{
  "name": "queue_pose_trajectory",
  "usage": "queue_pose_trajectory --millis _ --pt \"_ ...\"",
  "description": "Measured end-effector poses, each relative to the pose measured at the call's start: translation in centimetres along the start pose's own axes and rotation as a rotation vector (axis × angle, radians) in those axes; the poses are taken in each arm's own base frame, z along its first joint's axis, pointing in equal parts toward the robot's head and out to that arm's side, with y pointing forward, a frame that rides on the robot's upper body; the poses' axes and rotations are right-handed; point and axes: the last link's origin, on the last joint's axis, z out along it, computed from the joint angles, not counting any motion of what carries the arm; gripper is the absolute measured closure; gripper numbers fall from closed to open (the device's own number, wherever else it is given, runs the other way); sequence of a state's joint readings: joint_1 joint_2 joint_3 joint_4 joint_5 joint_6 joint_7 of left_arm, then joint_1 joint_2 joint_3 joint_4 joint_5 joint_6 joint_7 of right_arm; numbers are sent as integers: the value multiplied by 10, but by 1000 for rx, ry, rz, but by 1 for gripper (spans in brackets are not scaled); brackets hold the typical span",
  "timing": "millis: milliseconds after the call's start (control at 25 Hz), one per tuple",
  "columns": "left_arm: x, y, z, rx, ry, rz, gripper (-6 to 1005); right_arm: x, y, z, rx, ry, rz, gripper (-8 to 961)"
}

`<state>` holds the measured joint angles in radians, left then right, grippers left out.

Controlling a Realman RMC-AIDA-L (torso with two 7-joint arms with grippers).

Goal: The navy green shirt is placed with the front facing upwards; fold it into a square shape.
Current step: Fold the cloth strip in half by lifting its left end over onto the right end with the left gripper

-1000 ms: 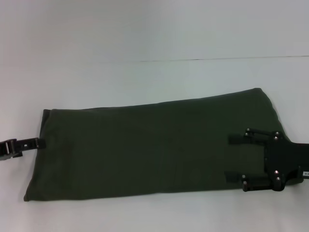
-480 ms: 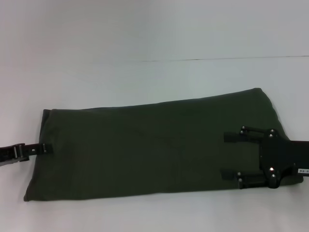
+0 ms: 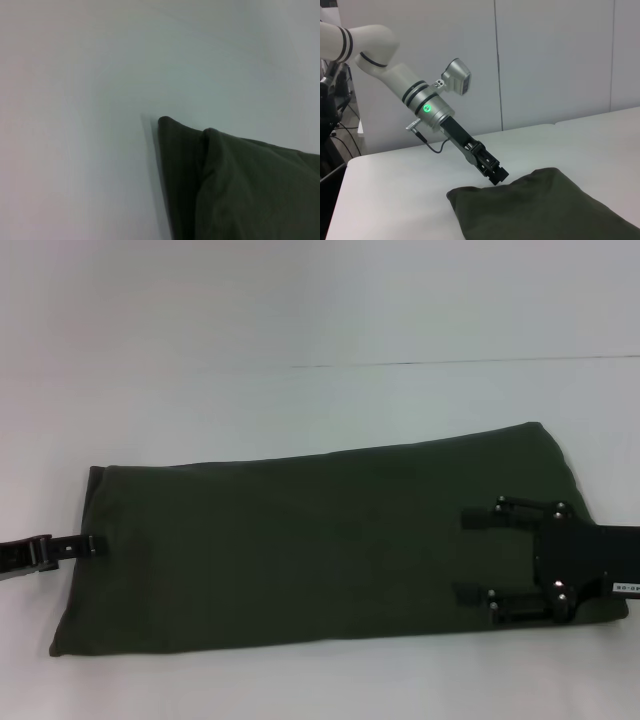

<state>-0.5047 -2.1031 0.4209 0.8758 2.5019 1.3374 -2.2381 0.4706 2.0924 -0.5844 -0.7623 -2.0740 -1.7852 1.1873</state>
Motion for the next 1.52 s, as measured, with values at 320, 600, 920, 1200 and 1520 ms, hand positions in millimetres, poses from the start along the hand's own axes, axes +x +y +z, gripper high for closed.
queue_pose_trajectory --millis 320,600,920,1200,1520 --pt "0 3 3 0 -12 17 62 -1 -1 1 3 1 0 49" --pt "1 5 6 2 -20 32 63 -2 -2 2 2 1 -1 49" --pt "1 5 8 6 -19 30 62 -3 -5 3 10 4 5 50" --pt "2 9 12 -4 -29 40 62 -3 -5 3 12 5 8 51" --pt "1 12 15 -14 -46 49 63 -3 -6 3 13 5 8 52"
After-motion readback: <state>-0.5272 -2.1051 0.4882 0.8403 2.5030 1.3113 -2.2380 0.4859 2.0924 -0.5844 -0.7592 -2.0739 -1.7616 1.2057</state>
